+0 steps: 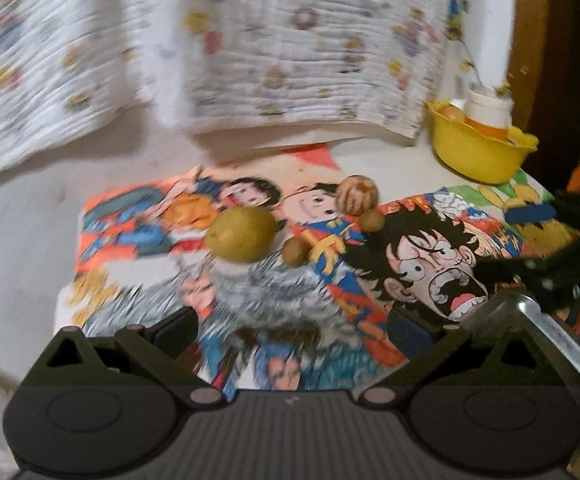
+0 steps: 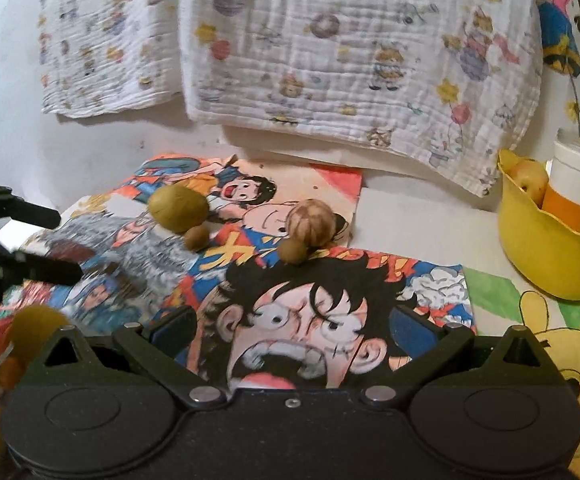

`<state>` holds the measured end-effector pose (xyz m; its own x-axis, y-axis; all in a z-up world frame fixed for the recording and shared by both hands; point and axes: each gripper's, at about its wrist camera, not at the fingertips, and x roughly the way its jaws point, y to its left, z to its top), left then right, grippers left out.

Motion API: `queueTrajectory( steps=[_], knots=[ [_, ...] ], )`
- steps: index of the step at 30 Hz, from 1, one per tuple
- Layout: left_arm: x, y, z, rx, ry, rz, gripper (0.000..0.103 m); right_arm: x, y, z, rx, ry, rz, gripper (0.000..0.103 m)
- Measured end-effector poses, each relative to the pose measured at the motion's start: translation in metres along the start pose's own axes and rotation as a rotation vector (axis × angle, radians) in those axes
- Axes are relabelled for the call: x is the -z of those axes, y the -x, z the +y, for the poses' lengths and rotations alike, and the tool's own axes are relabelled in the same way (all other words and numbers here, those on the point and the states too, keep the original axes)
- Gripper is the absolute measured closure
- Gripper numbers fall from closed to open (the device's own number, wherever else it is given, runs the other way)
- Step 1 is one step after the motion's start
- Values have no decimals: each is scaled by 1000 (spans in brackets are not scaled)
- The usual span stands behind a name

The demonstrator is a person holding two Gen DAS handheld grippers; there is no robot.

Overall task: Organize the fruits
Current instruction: 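Reach the left tool to a small brown round fruit while the right tool reaches another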

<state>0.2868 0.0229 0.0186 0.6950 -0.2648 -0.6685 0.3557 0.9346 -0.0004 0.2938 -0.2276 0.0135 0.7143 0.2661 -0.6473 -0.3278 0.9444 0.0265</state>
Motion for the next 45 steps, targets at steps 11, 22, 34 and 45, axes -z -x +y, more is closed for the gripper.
queueTrajectory(
  steps=[11,22,34,45],
  knots=[
    [-16,-59,-4,113,-7,31,1,-17,-50,-17,-16,-10,46,3],
    [-33,-87,17,126,223,86,9,-31,-93,-21,-39,-6,84,19],
    [-41,-114,17,92,303,162,37,-34,-114,-13,-80,4,98,45],
    [-43,-120,19,66,365,144,46,-36,-122,-18,-112,-53,78,56]
  ],
)
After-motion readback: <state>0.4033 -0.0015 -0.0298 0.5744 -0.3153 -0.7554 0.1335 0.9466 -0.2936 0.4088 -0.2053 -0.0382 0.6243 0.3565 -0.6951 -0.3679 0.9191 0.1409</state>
